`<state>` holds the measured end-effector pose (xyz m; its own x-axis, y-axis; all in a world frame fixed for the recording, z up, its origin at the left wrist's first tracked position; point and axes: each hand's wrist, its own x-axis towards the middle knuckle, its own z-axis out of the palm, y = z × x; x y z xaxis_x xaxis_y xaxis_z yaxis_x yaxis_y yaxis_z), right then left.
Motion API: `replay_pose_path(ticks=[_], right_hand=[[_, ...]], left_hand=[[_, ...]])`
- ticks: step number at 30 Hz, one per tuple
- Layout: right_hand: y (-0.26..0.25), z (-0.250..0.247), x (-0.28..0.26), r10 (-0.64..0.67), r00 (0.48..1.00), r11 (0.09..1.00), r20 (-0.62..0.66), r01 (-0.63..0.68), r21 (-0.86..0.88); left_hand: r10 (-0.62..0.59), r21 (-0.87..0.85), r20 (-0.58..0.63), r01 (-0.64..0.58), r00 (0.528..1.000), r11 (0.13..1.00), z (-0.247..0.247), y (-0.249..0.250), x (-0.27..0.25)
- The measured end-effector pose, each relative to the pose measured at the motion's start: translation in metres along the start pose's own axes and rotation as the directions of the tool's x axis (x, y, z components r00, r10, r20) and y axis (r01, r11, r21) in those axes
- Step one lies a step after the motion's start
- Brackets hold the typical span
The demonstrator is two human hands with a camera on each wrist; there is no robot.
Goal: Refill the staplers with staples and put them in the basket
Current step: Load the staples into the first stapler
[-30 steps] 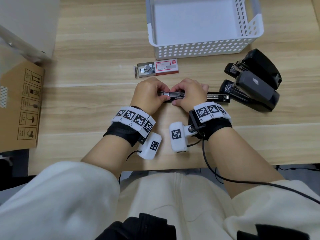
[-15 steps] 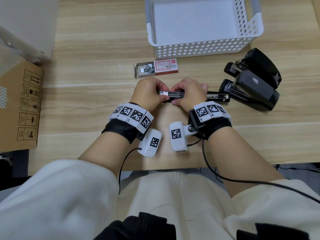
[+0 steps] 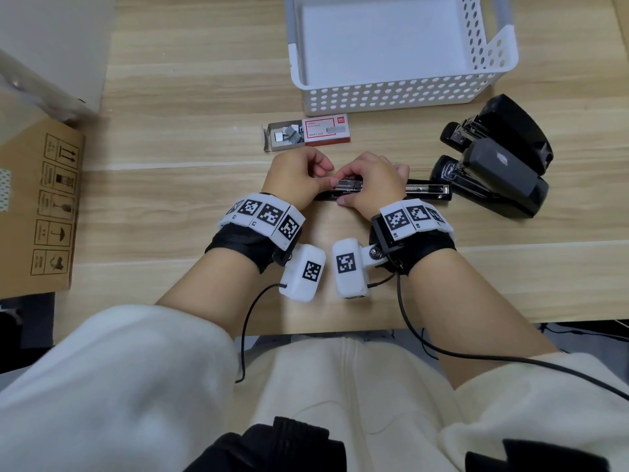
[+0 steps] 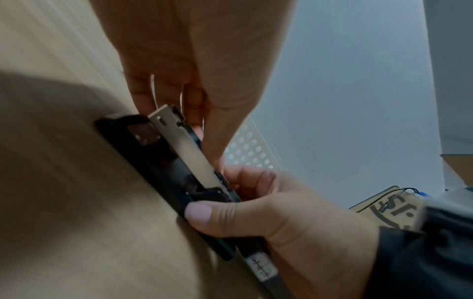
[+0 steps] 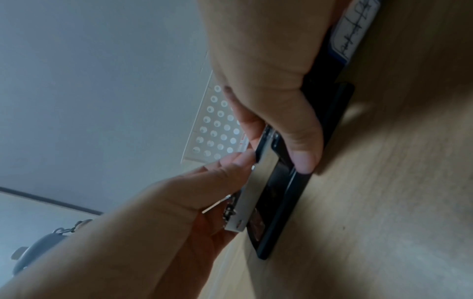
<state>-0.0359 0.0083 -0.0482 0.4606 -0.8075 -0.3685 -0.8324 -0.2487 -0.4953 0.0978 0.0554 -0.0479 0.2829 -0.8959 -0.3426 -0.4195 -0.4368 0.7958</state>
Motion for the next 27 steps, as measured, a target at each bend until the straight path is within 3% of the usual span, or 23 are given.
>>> replay_pose_path(ticks=[4,14,22,27], right_hand=[[0.000,0.000,0.001,0.001,1.000,1.000,-0.004,-0.001,0.010],[0.000,-0.001,0.000,-0.003,1.000,1.000,0.001,0.003,0.005],[-0.002,-0.005,0.002,-0.048,0.998,0.999,0.036,0.048,-0.018],[-0.005,-0.003,0.004,-0.066,0.995,0.997,0.069,0.068,-0.032]], left_hand=[[-0.047,0.019,0.037,0.046,0.998,0.999,-0.003,0.004,0.008],[-0.005,0.247,0.050,-0.008,0.999,0.969,-0.024,0.005,0.012],[-0.056,0.143,-0.004,0.056,0.998,0.988,-0.030,-0.010,0.006],[-0.099,-0.033,0.003,0.099,0.995,0.995,-0.036,-0.019,-0.003]])
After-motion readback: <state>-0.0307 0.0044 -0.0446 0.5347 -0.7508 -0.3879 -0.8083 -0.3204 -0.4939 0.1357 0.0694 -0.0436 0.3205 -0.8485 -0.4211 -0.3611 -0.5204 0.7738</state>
